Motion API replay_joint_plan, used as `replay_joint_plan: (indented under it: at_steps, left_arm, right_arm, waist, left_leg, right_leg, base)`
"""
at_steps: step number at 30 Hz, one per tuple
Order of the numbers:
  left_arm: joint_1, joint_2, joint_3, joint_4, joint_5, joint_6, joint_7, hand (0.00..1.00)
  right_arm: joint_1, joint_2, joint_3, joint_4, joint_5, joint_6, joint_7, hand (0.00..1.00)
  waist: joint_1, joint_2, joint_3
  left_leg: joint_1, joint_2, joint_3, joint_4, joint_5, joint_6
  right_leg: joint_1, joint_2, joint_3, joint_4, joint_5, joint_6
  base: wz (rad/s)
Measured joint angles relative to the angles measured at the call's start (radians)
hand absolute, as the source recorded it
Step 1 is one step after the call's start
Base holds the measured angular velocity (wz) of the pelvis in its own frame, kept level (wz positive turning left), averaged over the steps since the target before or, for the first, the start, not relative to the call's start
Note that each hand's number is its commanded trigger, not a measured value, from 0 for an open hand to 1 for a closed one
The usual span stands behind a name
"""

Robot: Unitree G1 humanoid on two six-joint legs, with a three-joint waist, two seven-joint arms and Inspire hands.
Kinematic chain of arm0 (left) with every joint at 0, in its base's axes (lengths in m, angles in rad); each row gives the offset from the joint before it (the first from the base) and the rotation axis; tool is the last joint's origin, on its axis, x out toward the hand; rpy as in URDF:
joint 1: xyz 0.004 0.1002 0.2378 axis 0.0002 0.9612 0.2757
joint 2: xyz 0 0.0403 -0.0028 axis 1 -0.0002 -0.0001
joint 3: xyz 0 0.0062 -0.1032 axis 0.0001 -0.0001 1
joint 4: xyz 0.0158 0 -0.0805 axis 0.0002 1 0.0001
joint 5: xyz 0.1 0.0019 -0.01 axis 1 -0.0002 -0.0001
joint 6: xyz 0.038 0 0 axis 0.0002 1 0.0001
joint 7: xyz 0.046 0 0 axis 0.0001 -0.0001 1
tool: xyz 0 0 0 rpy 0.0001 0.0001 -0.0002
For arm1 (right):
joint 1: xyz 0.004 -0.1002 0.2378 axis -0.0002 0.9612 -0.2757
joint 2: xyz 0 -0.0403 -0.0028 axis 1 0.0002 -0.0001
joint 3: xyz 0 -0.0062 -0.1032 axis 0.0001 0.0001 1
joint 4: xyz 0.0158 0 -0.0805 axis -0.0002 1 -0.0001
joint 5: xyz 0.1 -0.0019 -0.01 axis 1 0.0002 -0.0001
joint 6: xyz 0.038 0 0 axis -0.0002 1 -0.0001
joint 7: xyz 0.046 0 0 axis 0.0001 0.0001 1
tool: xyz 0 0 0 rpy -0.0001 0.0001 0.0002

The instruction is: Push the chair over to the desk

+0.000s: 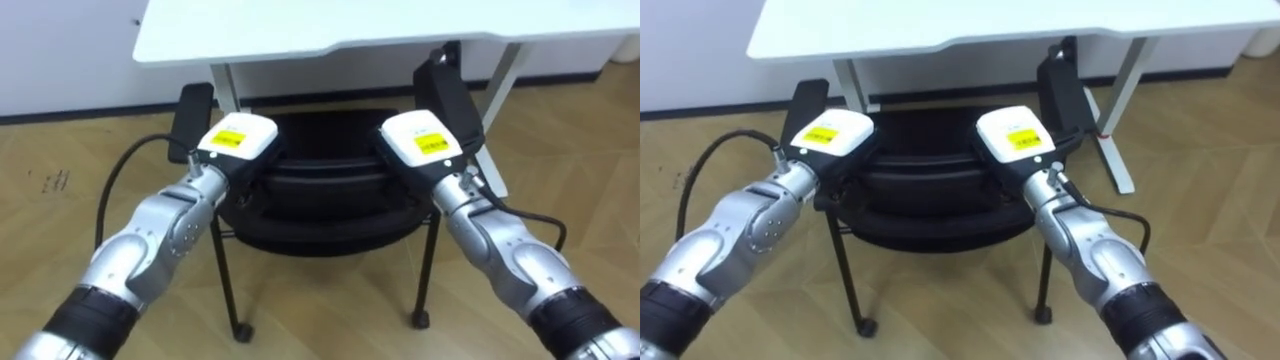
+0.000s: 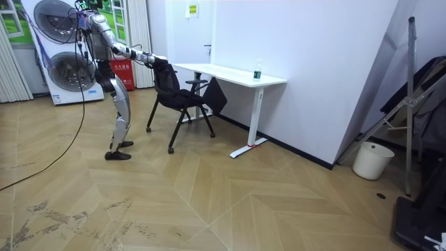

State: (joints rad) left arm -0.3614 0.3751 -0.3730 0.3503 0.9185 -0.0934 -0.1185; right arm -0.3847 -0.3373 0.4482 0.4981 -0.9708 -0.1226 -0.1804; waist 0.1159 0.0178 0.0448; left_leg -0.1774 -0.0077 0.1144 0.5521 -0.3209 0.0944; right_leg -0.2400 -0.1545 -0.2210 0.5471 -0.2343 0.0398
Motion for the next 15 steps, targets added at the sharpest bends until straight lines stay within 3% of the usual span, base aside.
replay_joint_plan:
  at_steps: [1,2,5,15]
  left_arm:
    - [0.013,0.0,0.004,-0.006,0.0,0.0,0.0,1.0]
    - [0.036,0.002,0.013,-0.026,0.011,0.0,0.0,1.0]
    - [0.066,0.007,0.022,-0.065,0.027,0.007,0.002,1.0]
    - [0.083,0.005,0.016,-0.087,0.033,0.029,0.001,1.0]
  right_arm:
    - [0.008,-0.001,0.0,-0.002,0.0,-0.009,0.002,1.0]
    - [0.012,-0.001,0.0,-0.005,0.001,-0.02,0.01,1.0]
    - [0.013,-0.013,-0.002,-0.013,0.0,-0.037,0.017,1.0]
    - [0.014,-0.02,-0.015,-0.041,0.0,-0.039,0.085,1.0]
  waist:
    - [-0.012,0.001,-0.0011]
    - [-0.019,0.005,-0.0052]
    - [-0.034,0.009,-0.0066]
    - [-0.083,0.008,-0.0079]
  left_leg:
    - [0.01,0.0,-0.015,-0.002,-0.002,-0.005]
    - [0.018,0.006,-0.02,-0.006,-0.006,-0.012]
    - [0.026,0.013,-0.026,-0.022,-0.005,-0.019]
    - [0.065,0.009,-0.019,-0.037,-0.005,-0.02]
  right_leg:
    - [-0.01,0.007,0.005,-0.021,0.057,-0.016]
    - [0.004,0.017,-0.002,-0.033,0.06,-0.019]
    - [0.026,0.034,-0.006,-0.052,0.062,-0.022]
    - [0.051,0.028,-0.003,-0.04,0.038,-0.017]
  base:
    - [0.26]
    - [0.17]
    - [0.04]
    - [0.01]
